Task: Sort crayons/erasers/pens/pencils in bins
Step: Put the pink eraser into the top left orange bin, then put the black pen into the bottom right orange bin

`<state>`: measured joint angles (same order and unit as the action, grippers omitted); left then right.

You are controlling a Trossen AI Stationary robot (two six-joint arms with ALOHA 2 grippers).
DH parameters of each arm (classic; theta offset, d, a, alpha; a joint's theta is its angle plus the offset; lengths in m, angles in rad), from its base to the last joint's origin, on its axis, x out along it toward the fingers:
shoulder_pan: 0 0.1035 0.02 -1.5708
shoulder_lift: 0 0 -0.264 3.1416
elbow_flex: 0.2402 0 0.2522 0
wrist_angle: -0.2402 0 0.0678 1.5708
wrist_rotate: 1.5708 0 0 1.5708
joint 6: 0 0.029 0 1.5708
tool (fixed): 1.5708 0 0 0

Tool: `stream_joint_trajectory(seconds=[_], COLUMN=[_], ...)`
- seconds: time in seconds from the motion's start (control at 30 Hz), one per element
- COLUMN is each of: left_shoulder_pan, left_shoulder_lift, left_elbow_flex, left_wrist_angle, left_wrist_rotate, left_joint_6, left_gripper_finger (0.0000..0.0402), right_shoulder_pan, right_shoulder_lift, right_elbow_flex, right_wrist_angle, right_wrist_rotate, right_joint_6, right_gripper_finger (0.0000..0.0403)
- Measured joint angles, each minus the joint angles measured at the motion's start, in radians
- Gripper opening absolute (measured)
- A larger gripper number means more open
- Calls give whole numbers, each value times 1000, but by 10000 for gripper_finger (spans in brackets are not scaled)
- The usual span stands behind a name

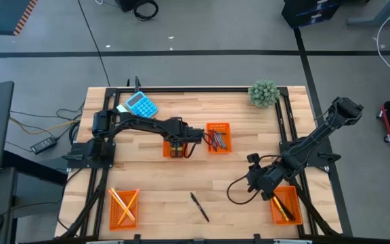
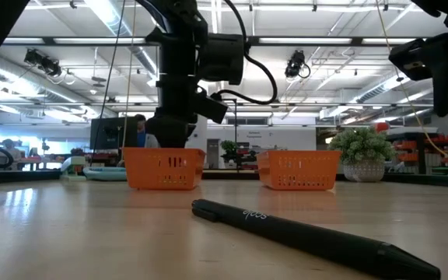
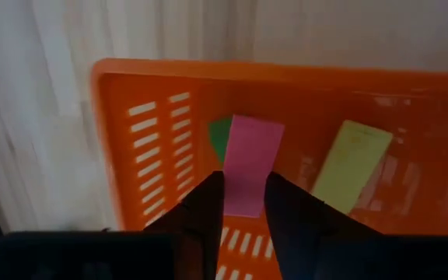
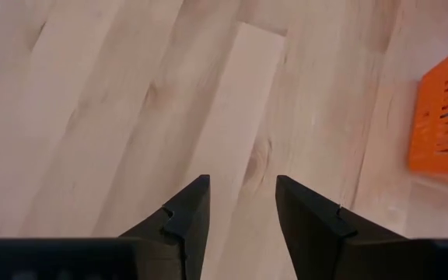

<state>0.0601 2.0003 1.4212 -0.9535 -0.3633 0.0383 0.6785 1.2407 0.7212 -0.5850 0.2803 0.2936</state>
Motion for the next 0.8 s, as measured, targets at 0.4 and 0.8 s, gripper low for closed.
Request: stream_joint_trajectory(seconds=[0.4,0.8], left_shoulder_pan=[0,5], left_shoulder_lift=[0,0], left_elbow_flex=[0,0], left_wrist_angle=[14,14], left_wrist_rotate=[6,6], left_joint_6=[34,28], left_gripper_finger=[155,201], right_shoulder_pan=[0,-10], right_shoulder_lift=[0,0], right_elbow_flex=[0,39], right_wrist_angle=[4,35], right_wrist_rotate=[93,95], right_joint_6=[11,-164], right_gripper_finger=[154,154])
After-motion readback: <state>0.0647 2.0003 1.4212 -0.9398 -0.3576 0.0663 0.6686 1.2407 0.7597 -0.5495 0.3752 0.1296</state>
